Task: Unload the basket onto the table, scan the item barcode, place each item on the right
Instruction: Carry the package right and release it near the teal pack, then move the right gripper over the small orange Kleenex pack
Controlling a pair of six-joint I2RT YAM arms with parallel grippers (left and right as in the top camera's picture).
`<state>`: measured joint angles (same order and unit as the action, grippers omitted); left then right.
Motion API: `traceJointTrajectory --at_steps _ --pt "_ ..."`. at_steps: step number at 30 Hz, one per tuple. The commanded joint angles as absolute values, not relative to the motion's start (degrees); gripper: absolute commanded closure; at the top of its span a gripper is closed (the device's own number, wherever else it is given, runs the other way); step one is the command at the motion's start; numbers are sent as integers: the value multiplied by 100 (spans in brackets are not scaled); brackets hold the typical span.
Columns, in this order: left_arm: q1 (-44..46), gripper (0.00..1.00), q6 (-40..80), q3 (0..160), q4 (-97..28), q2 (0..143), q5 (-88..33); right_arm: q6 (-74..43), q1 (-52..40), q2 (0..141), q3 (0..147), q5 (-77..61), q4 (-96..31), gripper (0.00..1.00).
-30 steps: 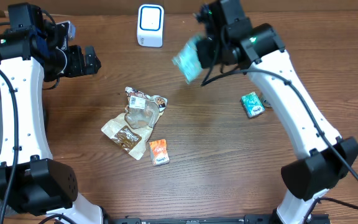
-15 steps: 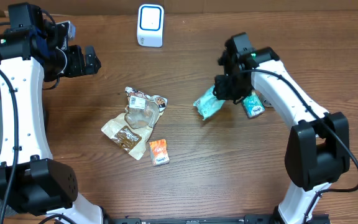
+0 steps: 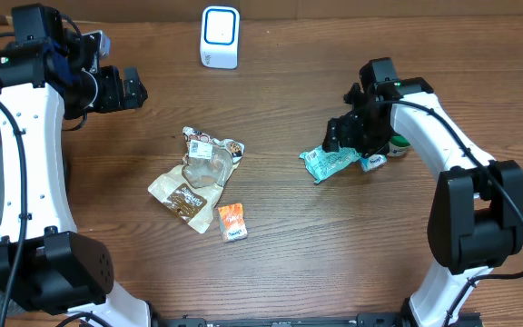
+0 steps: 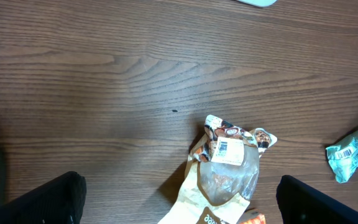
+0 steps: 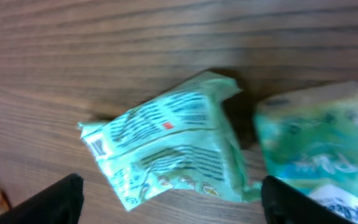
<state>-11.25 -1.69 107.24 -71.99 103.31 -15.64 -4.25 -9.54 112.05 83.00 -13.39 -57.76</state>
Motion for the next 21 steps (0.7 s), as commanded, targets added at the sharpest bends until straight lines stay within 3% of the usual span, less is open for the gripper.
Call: traceJointTrajectory --at_steps 1,3,8,15,21 --pt "-1085 0 -261 10739 -7192 10381 -1610 -250 -978 11144 8499 -1590 -5935 6" --pt "-1085 0 -261 10739 -7192 10381 -1610 -255 -978 11113 8984 -1813 -6517 0" --pt "-1096 0 -261 10739 -7192 10381 -1608 -252 -1096 11039 9588 -2884 -7485 0" --pt "-1057 0 -261 10739 -7192 10381 -1610 -281 -1756 11041 9118 -3518 -7546 0" --pt "-1057 0 -261 10739 -7192 10381 -1610 -1035 -2722 11050 8486 -3614 -6877 34"
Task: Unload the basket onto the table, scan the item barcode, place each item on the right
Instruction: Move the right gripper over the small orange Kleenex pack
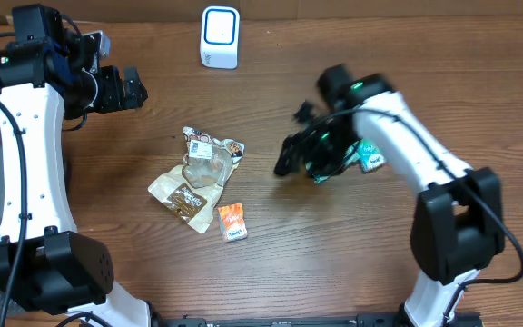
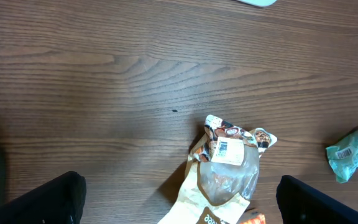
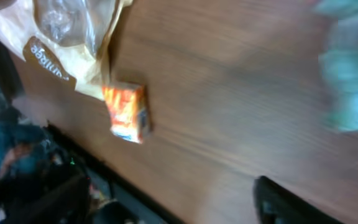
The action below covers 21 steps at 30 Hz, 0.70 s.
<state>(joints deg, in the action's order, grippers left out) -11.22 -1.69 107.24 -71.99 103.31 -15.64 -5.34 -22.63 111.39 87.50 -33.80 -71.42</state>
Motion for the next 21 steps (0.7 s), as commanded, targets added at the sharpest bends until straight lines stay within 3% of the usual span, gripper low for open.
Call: traceJointTrajectory --at_steps 1,4,6,12,21 --pt "-1057 0 -261 10739 -7192 10381 -1610 -1190 -2884 11056 8423 -3614 -6744 40" --pt "-1057 0 -261 10739 -7192 10381 -1610 -1573 -3472 11065 8353 -3614 -6309 67" --pt "-1057 0 -261 10739 -7192 10381 -1610 -1789 -3822 11067 8353 -3607 -5990 78" --pt "-1057 0 -261 10739 -7192 10381 -1610 -2388 -4720 11340 8355 -3264 -5315 81" --pt "-1057 0 -259 10739 -7192 10381 -1610 -2440 -4779 11981 8482 -3531 -5472 85"
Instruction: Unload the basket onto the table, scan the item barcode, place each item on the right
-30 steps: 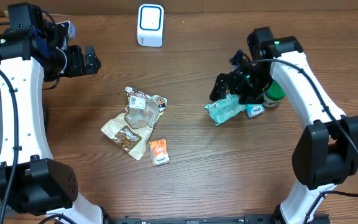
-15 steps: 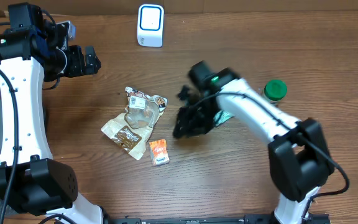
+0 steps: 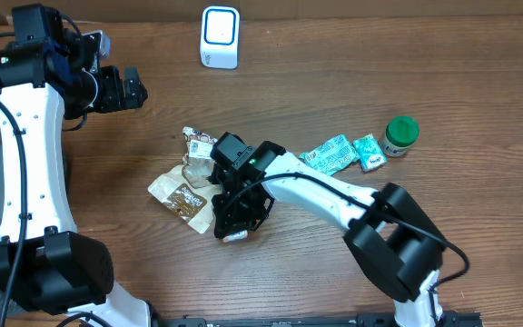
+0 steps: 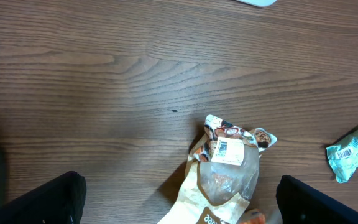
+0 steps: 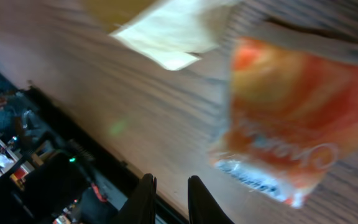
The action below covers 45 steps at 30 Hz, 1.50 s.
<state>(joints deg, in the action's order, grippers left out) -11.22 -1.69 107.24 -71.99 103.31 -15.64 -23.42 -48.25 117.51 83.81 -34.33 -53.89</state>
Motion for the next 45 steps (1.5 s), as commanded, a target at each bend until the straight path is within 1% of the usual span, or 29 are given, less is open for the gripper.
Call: traceJointTrajectory --at_steps 1,3,8,11,12,14,17,18,22,24,28,33,35,38,39,40,45 --pt "-1057 0 -261 10739 -7194 10381 -1608 -2443 -4757 12051 8536 -3529 -5557 85" --pt "-1057 0 -259 10739 -7192 10381 -1605 -2443 -4720 12060 8558 -3522 -5610 81" --pt "-1057 0 -261 10739 -7190 10381 -1610 -2576 -4484 12060 8576 -3345 -5806 80" --pt "-1057 0 -259 10739 -7192 10381 -1610 -2569 -4139 12057 8582 -3044 -6101 80" --pt "-1057 0 -259 10739 -7190 10381 -1610 -2523 -3959 12057 8600 -2742 -6287 79" --pt "-1057 0 -261 10739 -7192 10381 -1610 -2471 -3695 12055 8602 -2353 -6418 75" --pt "-1057 0 -261 10739 -7190 10381 -1608 -1865 -3256 12055 8685 -2292 -6394 64" --pt "-1057 0 -259 10739 -7192 10381 -1610 -1765 -3105 12055 8750 -2296 -6386 62" --pt "-1057 0 -261 10739 -7192 10381 -1610 -1533 -2698 12051 9161 -2484 -6613 60" --pt "-1057 0 -261 10739 -7192 10381 -1610 -1389 -2655 12044 9380 -2862 -6805 60" --pt "-1057 0 -261 10739 -7192 10381 -1610 -1304 -2987 12042 9421 -3540 -6820 61" --pt "-1057 0 -259 10739 -7192 10381 -1610 -1562 -3938 12057 9413 -3557 -6361 60" --pt "-1057 0 -261 10739 -7192 10381 -1610 -1754 -4338 12064 9413 -3319 -6154 58" --pt "-1057 0 -259 10739 -7192 10381 -1610 -1940 -4847 12068 9413 -2620 -6018 52" --pt "-1057 0 -261 10739 -7192 10381 -1610 -2005 -4950 12090 9413 -2418 -6003 48" --pt "-1057 1 -261 10739 -7192 10381 -1610 -2040 -5011 12119 9413 -2386 -5992 46" --pt "-1057 0 -261 10739 -7192 10381 -1610 -2121 -4941 12379 9413 -2622 -6119 47"
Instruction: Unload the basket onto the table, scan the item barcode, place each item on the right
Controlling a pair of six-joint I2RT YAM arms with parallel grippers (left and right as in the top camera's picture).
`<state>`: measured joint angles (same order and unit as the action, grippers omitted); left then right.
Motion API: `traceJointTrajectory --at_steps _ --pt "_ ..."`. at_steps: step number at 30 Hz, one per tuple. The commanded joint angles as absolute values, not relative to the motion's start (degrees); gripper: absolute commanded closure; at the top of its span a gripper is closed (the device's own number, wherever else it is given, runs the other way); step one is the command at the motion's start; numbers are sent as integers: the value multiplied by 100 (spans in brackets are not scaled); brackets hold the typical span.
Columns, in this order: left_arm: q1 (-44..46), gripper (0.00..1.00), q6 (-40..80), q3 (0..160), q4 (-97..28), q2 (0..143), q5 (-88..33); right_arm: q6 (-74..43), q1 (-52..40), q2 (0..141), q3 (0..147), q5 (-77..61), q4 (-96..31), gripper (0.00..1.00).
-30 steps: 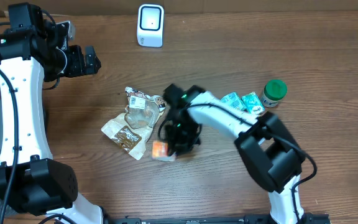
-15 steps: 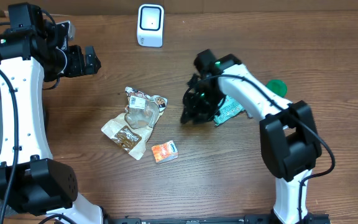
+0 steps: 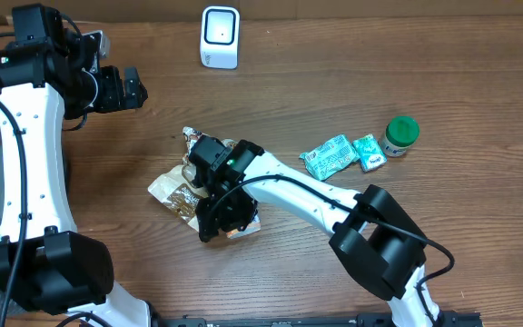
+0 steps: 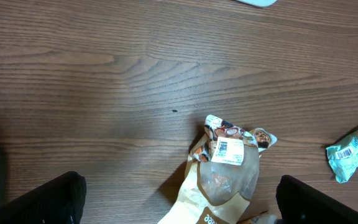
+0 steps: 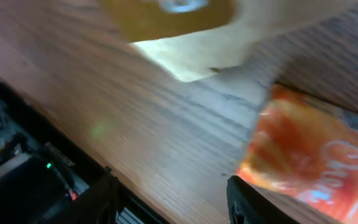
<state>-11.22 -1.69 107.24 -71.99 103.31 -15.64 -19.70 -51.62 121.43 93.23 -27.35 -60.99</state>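
A small orange snack packet (image 5: 319, 165) lies flat on the wooden table; in the overhead view only a sliver of the orange packet (image 3: 241, 229) shows beside my right wrist. My right gripper (image 5: 176, 202) is open low over the table just left of it, the packet at the right finger (image 5: 250, 199), nothing between the jaws. The right gripper (image 3: 214, 221) also overlaps a tan-and-brown pouch (image 3: 187, 186). The white barcode scanner (image 3: 219, 36) stands at the table's far edge. My left gripper (image 3: 125, 88) hangs open at the far left, with the pouch (image 4: 227, 168) below it.
A crumpled green packet (image 3: 327, 155), a small tissue pack (image 3: 367, 153) and a green-lidded jar (image 3: 400, 134) lie at the right. The green packet (image 4: 353, 152) also shows in the left wrist view. The table's front edge (image 5: 73, 168) runs close by the right gripper.
My right gripper, then with its fingers close together over the orange packet, now stands wide open and a little farther left, the packet off to its right. The left arm is unchanged.
My right gripper was open over the green packet at the right. Then it was crossing the table's middle, the green packet left where it lay. Then it was nearly shut over the orange packet, and now it is open beside it. The left arm stayed still.
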Motion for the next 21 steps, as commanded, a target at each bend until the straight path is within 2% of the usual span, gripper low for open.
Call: traceJointTrajectory --at_steps 1,6,11,13,21 --pt "-1057 0 -261 10739 -7192 10381 -1610 -2121 -4888 12403 9413 -2663 -6143 48" --pt "-1057 0 -261 10739 -7192 10381 -1610 -2073 -4674 12401 9415 -2386 -6587 45" --pt "-1057 1 -259 10739 -7192 10381 -1610 -2049 -4333 12401 9415 -1345 -7220 43" --pt "-1057 0 -259 10739 -7192 10381 -1610 -1675 -4193 12401 9417 -1249 -7214 42" --pt "-1057 0 -259 10739 -7192 10381 -1610 -1135 -3529 12070 9902 -1308 -7391 47"
